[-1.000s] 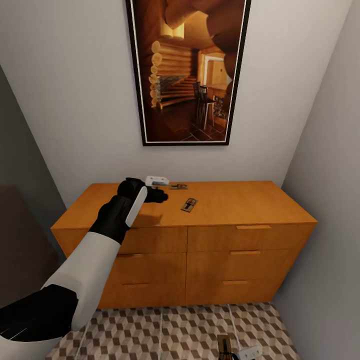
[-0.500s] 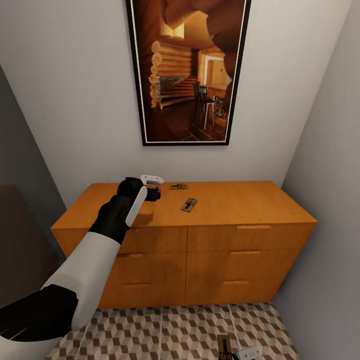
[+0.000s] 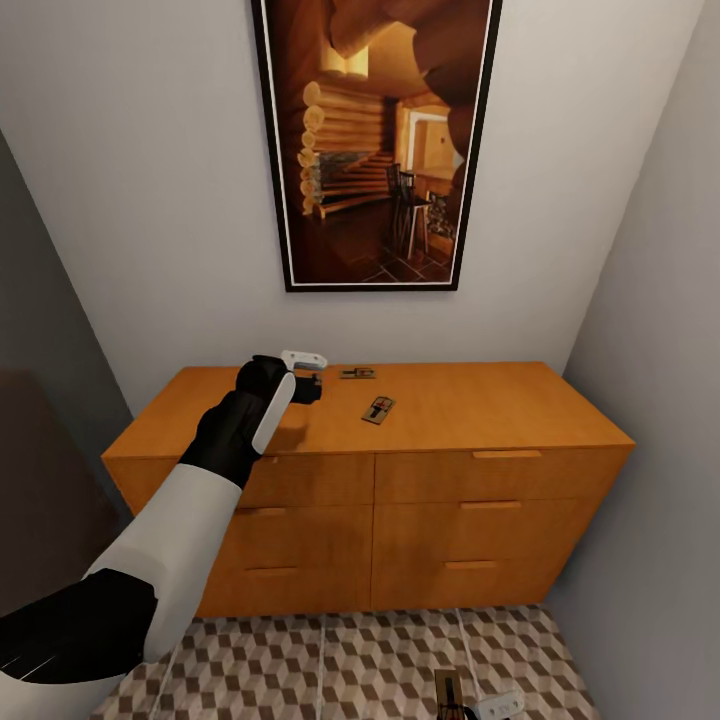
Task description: Take the four mousetraps from the cabinet in the bathroom and place them on the bathroom floor. Make sure all four end up on the same floor surface, and ensure that at least two of them are either under or directly next to the same bathroom sink.
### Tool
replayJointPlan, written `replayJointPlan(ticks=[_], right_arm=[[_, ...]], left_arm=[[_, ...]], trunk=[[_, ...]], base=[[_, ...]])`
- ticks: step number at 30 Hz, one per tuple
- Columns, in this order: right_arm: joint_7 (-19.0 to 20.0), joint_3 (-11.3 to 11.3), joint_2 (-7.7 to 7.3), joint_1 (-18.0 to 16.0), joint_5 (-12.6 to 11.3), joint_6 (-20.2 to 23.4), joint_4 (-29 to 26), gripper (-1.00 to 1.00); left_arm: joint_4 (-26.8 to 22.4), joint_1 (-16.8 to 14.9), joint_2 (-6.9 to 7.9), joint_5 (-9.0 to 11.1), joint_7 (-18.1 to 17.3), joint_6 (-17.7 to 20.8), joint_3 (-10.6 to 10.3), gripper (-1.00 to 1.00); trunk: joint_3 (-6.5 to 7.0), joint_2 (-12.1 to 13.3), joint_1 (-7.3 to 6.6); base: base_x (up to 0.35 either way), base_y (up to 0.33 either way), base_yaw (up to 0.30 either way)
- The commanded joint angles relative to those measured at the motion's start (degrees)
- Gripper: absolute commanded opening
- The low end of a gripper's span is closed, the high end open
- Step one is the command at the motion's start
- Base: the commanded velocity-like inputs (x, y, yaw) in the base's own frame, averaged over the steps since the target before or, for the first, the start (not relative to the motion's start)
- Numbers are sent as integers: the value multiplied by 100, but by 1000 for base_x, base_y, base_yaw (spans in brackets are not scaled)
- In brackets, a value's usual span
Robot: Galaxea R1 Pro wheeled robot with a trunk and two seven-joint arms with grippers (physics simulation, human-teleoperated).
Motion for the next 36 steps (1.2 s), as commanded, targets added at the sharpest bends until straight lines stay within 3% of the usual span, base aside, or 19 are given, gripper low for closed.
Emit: replayJointPlan(ticks=[1, 22, 36], right_arm=[[36, -38, 0, -3, 1, -14, 3, -100], [36, -41, 43, -3, 9, -15, 3, -100], [36, -44, 42, -3, 7, -13, 3, -100]], left_arm=[[2, -4, 1, 60, 56, 15, -9, 100], [81, -4, -1, 165, 36, 15, -10, 100], [90, -4, -1, 168, 36, 15, -10, 100]], trunk=[[-6, -3, 0], [-6, -3, 0], [-6, -3, 0]], base=[[5, 0, 0], [114, 0, 0], [19, 0, 0]])
